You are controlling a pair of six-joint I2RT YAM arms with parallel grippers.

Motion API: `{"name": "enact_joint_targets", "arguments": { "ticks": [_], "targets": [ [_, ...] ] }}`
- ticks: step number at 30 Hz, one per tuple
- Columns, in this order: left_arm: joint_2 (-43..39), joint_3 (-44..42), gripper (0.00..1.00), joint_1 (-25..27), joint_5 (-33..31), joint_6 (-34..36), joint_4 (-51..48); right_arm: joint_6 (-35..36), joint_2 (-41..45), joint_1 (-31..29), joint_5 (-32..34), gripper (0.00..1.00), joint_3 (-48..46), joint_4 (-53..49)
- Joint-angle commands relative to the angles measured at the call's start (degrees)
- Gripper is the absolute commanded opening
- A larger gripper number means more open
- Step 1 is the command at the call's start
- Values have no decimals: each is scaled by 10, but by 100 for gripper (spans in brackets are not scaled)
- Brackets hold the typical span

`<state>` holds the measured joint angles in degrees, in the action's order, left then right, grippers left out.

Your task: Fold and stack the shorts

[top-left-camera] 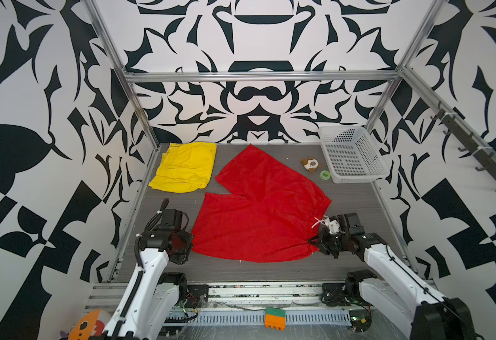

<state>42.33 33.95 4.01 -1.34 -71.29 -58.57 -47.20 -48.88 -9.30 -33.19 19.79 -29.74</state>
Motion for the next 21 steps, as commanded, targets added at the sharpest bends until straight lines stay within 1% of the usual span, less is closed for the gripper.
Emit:
{"name": "enact_joint_targets", "arguments": {
  "ticks": [1,4,6,8,13,15,17,19,21],
  "targets": [
    [-48,45,0,-2,-55,19,-99,3,55,-17,26,13,23,-134],
    [-63,86,0,-2,-83,54,-112,4,113,-21,29,12,44,-209],
    [-45,124,0,-2,-96,93,-108,9,135,-21,30,12,68,-250],
    [-13,162,0,-2,-103,135,-98,17,138,-22,19,12,87,-271],
    [81,272,0,8,-122,240,-53,32,120,-21,-16,10,123,-280],
    [116,317,0,21,-142,277,-26,61,96,-21,15,10,163,-311],
    [151,343,0,32,-153,320,14,83,71,-20,35,9,195,-333],
    [189,368,0,35,-156,338,42,89,51,-21,30,9,208,-327],
    [234,400,0,46,-155,352,63,83,37,-21,6,8,208,-308]
  ]
}}
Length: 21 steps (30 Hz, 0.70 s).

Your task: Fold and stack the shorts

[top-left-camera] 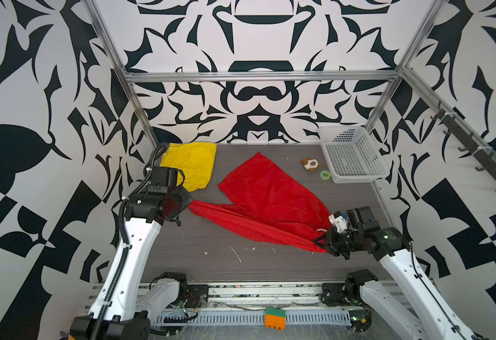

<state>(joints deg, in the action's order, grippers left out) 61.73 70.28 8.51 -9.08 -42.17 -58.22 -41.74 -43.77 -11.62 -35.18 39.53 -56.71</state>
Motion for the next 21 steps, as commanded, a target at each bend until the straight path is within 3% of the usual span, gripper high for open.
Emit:
{"name": "enact_joint_targets", "arguments": {
  "ticks": [1,11,21],
  "targets": [
    [55,52,0,10,-79,63,65,24,-19,3,14,8,10,-30],
    [217,226,0,79,-111,125,112,-2,-68,4,-76,5,-5,0],
    [307,343,0,107,-127,184,135,1,-75,37,-98,2,-4,-1]
  ]
}}
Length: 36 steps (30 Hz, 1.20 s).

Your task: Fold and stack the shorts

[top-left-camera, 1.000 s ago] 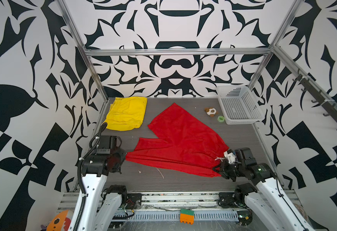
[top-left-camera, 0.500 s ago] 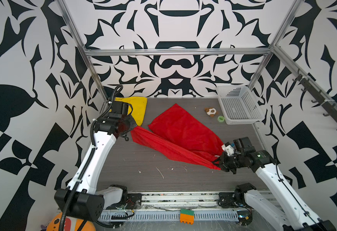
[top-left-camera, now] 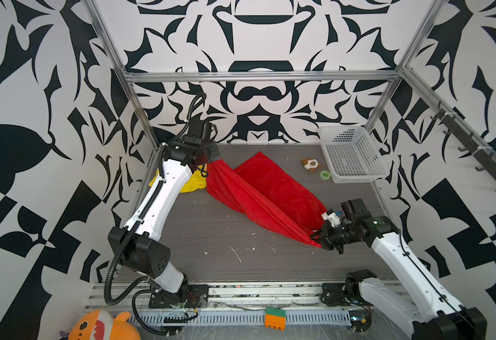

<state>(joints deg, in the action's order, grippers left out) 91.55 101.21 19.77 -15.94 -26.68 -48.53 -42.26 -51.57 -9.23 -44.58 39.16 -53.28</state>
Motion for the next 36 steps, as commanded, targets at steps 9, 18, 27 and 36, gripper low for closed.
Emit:
{"name": "enact_joint_targets", "arguments": {
  "ticks": [9,18,27,36],
  "targets": [
    [-17,15,0,5,-27,70,130,15,-2,47,-20,0,10,-40],
    [14,17,0,5,-13,101,172,22,-16,52,-18,0,18,-41],
    [75,55,0,5,14,108,191,27,-28,61,-11,0,16,-44],
    [100,78,0,6,37,113,228,40,-40,78,-18,0,8,-44]
  ]
}}
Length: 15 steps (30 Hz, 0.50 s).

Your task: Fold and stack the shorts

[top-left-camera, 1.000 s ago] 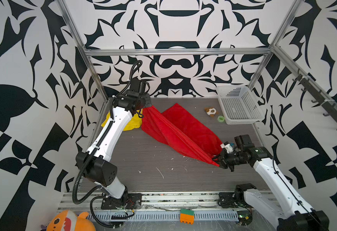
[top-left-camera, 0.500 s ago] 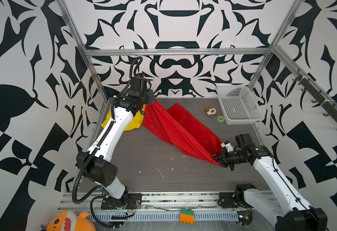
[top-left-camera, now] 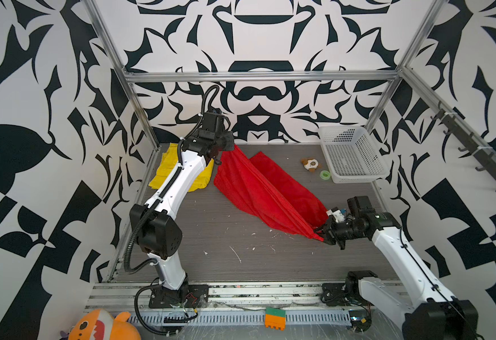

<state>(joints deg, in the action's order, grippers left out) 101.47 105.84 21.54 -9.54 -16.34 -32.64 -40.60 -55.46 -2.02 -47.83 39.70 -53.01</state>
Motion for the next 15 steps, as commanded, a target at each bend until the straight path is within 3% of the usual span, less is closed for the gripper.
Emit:
{"name": "enact_joint_targets", "arguments": {
  "ticks": [1,15],
  "targets": [
    [1,33,0,-12,-24,10,72,24,-2,6,13,0,2,-46],
    [53,77,0,-12,-17,16,76,37,-19,23,6,0,-7,-44]
  ]
}}
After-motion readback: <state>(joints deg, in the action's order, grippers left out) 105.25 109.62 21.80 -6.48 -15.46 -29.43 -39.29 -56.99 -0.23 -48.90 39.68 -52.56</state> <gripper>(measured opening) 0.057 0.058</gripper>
